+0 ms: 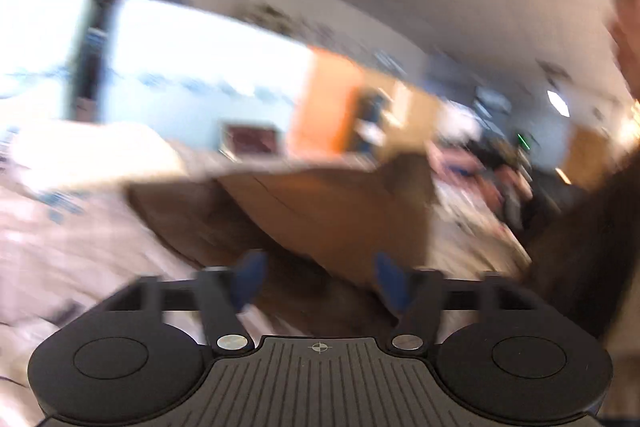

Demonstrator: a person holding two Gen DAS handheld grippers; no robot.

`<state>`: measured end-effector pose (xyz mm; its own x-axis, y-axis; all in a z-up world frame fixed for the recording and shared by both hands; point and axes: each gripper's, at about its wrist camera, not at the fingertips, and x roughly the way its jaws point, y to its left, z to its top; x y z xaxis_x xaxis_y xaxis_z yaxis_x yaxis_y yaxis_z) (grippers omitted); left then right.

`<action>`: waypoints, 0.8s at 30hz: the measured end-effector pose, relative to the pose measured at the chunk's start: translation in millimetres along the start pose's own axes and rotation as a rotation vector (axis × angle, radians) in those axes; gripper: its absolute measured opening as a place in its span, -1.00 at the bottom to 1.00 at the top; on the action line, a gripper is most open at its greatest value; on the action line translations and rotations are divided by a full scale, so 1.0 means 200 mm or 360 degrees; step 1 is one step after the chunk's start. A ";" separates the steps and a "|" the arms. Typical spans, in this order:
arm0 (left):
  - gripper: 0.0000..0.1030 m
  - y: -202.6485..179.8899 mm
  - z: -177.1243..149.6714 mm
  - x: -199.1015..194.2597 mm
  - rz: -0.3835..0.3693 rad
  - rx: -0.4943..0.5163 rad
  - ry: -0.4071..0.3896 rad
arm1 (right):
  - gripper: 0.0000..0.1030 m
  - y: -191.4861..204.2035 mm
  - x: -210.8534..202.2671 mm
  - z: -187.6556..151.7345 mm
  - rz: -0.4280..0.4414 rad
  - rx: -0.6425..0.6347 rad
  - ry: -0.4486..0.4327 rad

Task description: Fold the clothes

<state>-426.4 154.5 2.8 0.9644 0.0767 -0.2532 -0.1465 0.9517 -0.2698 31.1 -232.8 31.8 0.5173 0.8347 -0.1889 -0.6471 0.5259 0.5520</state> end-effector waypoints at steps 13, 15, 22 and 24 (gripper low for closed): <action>0.67 0.37 0.27 0.62 0.0774 -0.0304 0.0182 | -0.87 0.34 0.23 -0.18 0.0210 -0.0423 0.0364; 0.67 0.37 0.26 0.65 0.0787 -0.0300 0.0199 | -0.88 0.34 0.14 -0.22 0.0270 -0.0491 0.0339; 0.67 0.38 0.23 0.70 0.0822 -0.0324 0.0217 | -0.88 0.23 -0.29 -0.27 0.0357 -0.0622 0.0267; 0.67 0.38 0.23 0.72 0.0815 -0.0332 0.0239 | -0.84 0.20 -0.37 -0.31 0.0337 -0.0669 0.0369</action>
<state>-288.3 251.7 -12.6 0.7194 0.4552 -0.5247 -0.6419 0.7243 -0.2518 -67.5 -264.1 17.3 0.2443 0.9189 -0.3096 -0.9175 0.3224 0.2329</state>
